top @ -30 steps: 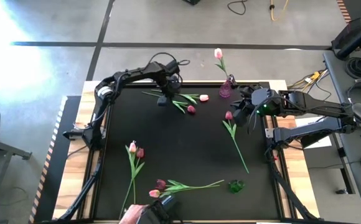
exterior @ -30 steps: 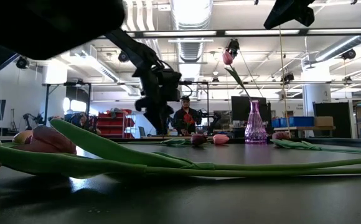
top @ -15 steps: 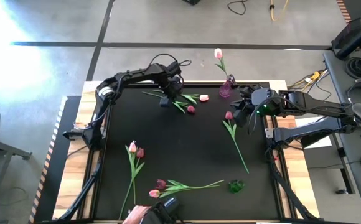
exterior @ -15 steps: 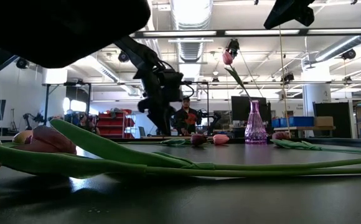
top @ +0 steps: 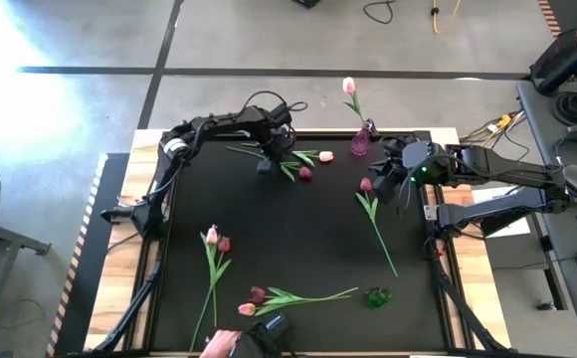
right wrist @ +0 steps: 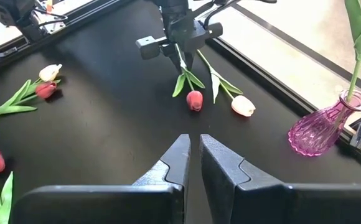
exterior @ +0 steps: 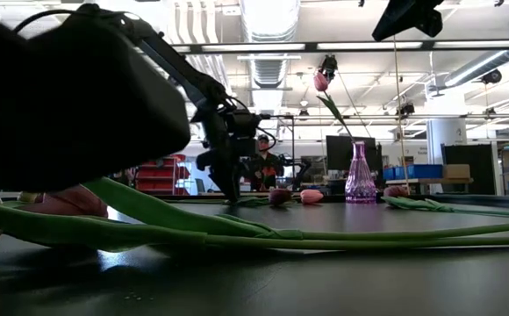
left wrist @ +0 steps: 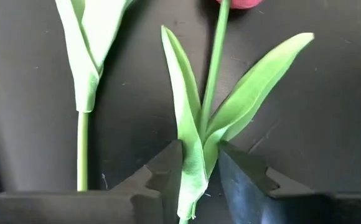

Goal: Sort flowers into vase by color
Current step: Put the top center red tulip into the transparent green vase

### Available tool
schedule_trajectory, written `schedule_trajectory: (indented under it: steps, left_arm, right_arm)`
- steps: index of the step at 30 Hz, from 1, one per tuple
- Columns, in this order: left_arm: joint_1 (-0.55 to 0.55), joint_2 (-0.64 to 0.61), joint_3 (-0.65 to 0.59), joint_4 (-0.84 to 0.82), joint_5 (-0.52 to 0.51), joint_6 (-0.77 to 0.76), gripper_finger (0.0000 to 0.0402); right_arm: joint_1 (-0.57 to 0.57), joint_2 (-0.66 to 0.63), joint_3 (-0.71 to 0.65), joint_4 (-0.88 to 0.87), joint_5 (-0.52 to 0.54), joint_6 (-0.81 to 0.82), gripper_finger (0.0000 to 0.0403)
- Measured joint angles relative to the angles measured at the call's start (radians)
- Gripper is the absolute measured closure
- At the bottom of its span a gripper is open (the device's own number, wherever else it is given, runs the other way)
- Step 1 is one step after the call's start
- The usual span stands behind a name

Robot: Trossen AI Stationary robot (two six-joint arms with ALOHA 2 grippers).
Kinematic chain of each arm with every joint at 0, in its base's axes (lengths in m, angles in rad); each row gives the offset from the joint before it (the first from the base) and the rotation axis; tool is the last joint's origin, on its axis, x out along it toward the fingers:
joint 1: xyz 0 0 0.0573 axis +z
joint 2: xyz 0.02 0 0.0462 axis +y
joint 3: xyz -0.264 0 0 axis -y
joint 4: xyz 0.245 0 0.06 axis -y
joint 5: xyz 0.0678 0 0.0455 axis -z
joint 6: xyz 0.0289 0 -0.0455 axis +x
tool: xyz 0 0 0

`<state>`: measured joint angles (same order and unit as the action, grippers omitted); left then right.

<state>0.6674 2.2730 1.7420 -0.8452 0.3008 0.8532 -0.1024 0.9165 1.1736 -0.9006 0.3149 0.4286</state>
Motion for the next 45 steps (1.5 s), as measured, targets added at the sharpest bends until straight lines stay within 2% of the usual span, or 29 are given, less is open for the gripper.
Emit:
schedule_trajectory:
  steps: [6,8,12,14,22,26,31,37,40,43,45]
  left_arm:
    - [-0.001,-0.008,-0.002,-0.002,-0.001,-0.03,0.0393]
    - [0.003,-0.017,-0.004,-0.011,0.024,-0.072,0.0393]
    - [0.035,-0.064,-0.007,-0.01,0.207,-0.2,0.0399]
    - [0.047,-0.101,-0.005,-0.003,0.265,-0.242,0.04]
    - [0.066,-0.318,-0.005,0.073,0.325,-0.357,0.0401]
    - [0.066,-0.457,-0.05,0.192,0.345,-0.441,0.0401]
    - [0.054,-0.666,-0.284,0.524,0.347,-0.636,0.0401]
    - [0.04,-0.917,-0.667,1.061,0.308,-0.935,0.0402]
    - [0.038,-1.012,-0.816,1.305,0.281,-1.105,0.0402]
    - [0.035,-1.091,-0.915,1.45,0.237,-1.207,0.0401]
    - [0.03,-1.137,-0.952,1.464,0.209,-1.226,0.0401]
  right_arm:
    - [0.0,0.0,0.0,0.0,0.0,-0.001,0.0374]
    - [0.0,-0.001,0.005,-0.006,0.0,-0.003,0.0374]
    - [0.0,-0.001,0.045,-0.004,0.0,-0.035,0.0374]
    - [0.0,-0.001,0.069,-0.003,0.0,-0.048,0.0374]
    - [0.0,0.002,0.121,0.025,0.0,-0.142,0.0374]
    - [0.0,0.009,0.119,0.078,-0.01,-0.182,0.0374]
    - [0.0,0.044,0.116,0.143,-0.032,-0.213,0.0374]
    - [0.0,0.113,0.116,0.243,-0.086,-0.248,0.0374]
    - [0.0,0.158,0.116,0.306,-0.115,-0.261,0.0374]
    - [0.0,0.208,0.115,0.388,-0.14,-0.267,0.0374]
    - [0.0,0.241,0.115,0.443,-0.142,-0.266,0.0374]
